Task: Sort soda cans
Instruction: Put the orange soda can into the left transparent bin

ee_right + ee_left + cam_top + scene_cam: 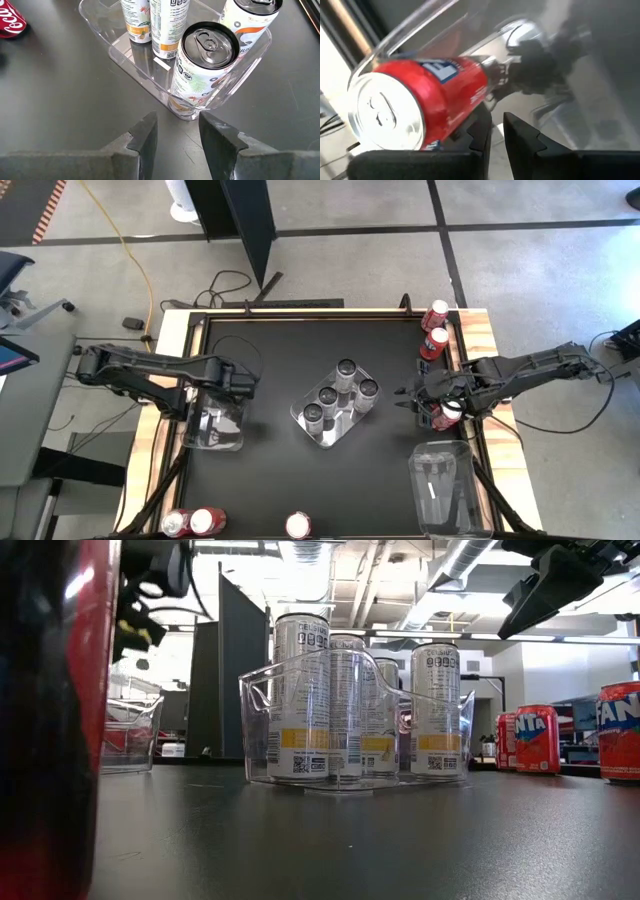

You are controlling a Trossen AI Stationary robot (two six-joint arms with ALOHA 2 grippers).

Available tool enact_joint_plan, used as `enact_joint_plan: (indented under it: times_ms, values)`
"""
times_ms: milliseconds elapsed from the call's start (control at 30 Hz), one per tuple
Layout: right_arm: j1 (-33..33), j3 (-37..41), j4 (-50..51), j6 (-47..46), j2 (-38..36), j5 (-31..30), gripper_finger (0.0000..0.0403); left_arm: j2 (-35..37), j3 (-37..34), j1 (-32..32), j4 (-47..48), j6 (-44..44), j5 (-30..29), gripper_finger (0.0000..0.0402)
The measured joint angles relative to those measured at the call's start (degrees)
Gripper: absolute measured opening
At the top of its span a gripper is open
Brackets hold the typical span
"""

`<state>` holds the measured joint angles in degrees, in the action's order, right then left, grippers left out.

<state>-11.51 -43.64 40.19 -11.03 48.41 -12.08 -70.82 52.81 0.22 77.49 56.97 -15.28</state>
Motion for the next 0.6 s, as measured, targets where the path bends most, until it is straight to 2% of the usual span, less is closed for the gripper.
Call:
enact_joint_plan:
  times_ms: [367,600]
  values:
    - [0.02,0.00,-1.04,0.09,0.02,0.00,0.0161,1.65,8.52,-2.92,-3.68,-5.60,-1.53,0.0101]
    - [1.17,0.00,-7.78,2.08,0.02,-0.01,0.0161,1.65,11.35,-3.91,-12.56,-16.76,-12.82,0.0123]
